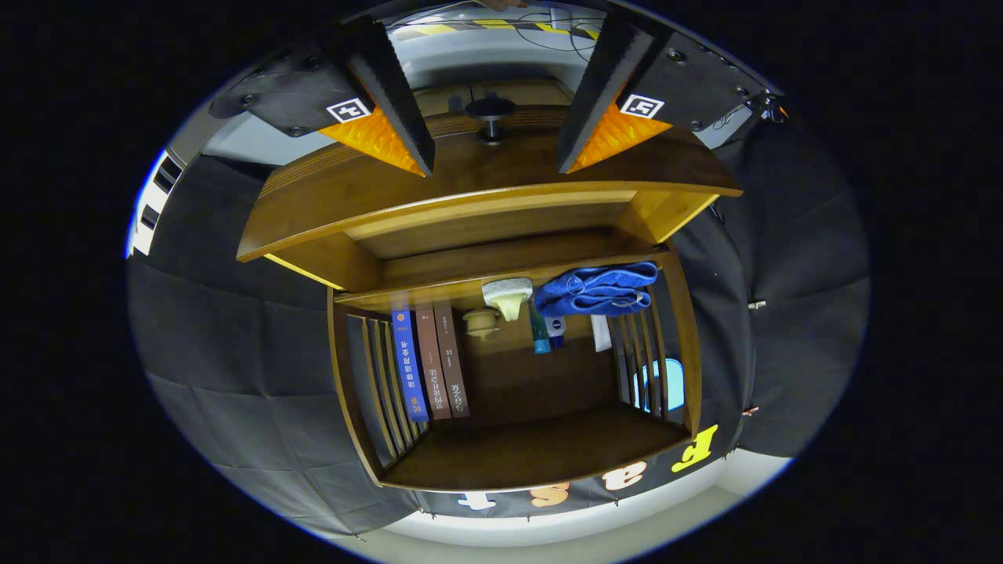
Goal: Pull open the drawer, take out the items inside it, and place them on the countertop above the cabinet.
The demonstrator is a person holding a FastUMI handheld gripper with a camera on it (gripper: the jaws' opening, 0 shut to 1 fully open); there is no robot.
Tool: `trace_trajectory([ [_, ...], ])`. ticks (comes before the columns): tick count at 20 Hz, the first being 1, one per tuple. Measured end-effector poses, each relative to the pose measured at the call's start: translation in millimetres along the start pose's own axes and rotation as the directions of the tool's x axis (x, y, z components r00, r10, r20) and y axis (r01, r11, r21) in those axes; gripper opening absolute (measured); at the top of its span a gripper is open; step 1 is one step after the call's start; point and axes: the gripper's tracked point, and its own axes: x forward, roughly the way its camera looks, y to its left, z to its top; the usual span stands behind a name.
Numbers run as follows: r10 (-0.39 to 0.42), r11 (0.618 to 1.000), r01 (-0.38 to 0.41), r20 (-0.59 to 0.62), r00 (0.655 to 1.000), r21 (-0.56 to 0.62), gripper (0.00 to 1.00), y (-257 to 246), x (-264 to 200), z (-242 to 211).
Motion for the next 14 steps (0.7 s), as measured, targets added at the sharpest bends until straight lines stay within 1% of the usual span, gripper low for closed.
trace_trajectory([
  [4,0.002,1.0,-0.001,-0.042,0.999,0.008,0.99,-3.2,13.1,-13.2],
  [11,0.009,1.0,-0.009,-0.036,0.999,0.008,0.99,-2.2,27.8,-5.2],
  [14,0.012,1.0,-0.012,-0.036,0.999,0.006,0.99,-2.4,46.4,4.8],
])
